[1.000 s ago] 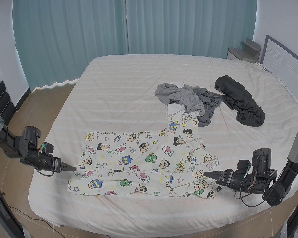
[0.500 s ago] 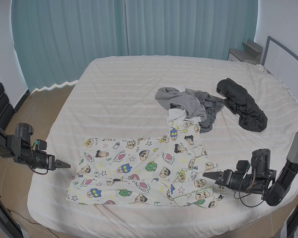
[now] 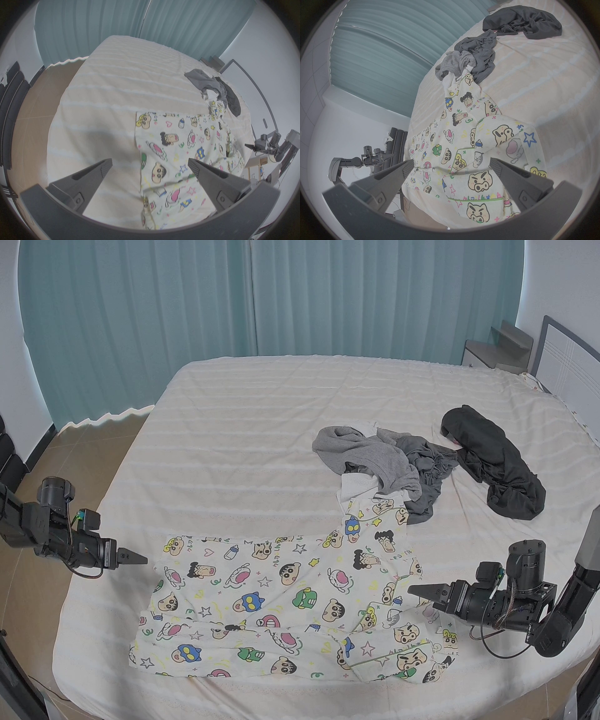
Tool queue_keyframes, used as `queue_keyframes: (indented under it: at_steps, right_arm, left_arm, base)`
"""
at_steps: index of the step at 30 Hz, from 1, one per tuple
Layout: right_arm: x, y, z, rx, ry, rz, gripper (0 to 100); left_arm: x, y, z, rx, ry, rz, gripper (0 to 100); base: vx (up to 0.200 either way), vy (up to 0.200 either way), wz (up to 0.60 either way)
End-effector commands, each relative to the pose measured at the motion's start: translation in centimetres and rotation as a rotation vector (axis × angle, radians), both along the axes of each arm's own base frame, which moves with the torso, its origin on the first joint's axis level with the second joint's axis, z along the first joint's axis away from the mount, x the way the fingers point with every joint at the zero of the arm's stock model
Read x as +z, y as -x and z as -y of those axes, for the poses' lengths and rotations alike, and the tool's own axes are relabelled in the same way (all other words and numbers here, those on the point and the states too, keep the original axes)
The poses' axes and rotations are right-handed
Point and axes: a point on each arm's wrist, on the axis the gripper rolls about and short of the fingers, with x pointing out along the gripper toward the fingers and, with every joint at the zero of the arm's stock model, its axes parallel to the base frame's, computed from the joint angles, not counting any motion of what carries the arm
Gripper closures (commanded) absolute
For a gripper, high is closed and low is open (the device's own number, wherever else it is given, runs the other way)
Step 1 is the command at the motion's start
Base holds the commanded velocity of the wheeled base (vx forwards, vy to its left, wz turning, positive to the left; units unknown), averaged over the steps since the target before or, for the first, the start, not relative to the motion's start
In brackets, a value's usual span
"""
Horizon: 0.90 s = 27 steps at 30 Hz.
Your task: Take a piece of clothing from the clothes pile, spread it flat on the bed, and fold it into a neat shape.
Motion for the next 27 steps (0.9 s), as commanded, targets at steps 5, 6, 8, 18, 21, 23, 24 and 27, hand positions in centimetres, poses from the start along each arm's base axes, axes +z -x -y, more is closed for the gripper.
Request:
queue_keyframes:
  at_steps: [5, 6, 8, 18, 21, 23, 24, 27]
  right_arm:
    - [0.0, 0.1, -0.1, 0.005, 0.002, 0.001, 0]
    - [0.0, 0.1, -0.1, 0.005, 0.002, 0.001, 0]
    - [0.0, 0.0, -0.1, 0.005, 0.002, 0.001, 0]
    - [-0.4, -0.2, -0.1, 0.003, 0.008, -0.011, 0]
    - [-0.5, -0.2, -0.2, 0.004, 0.008, -0.011, 0]
    - [-0.5, -0.2, -0.2, 0.003, 0.006, -0.012, 0]
    - [-0.5, -0.2, -0.2, 0.003, 0.006, -0.012, 0]
    - [-0.4, -0.3, -0.2, 0.003, 0.005, -0.007, 0]
  left_arm:
    - [-2.7, -6.6, 2.2, 0.008, 0.009, -0.035, 0]
    - [-3.4, -7.4, 2.5, 0.005, 0.01, -0.045, 0]
    - [-4.6, -8.3, 2.5, 0.005, -0.016, -0.051, 0]
    - [-8.5, -11.8, 3.3, -0.037, -0.058, 0.025, 0]
    - [-8.9, -12.3, 3.7, -0.046, -0.056, 0.03, 0]
    - [-8.9, -12.5, 4.2, -0.042, -0.042, 0.031, 0]
    - [-8.8, -12.6, 4.3, -0.039, -0.039, 0.035, 0]
    - [-8.5, -13.5, 4.9, -0.033, -0.021, 0.052, 0]
  base:
    - [0.0, 0.0, 0.0]
    - [0.0, 0.0, 0.0]
    - [0.0, 0.0, 0.0]
    - [0.0, 0.0, 0.0]
    - [0.0, 0.0, 0.0]
    - [0.0, 0.0, 0.0]
    - [0.0, 0.0, 0.0]
    - [0.0, 0.0, 0.0]
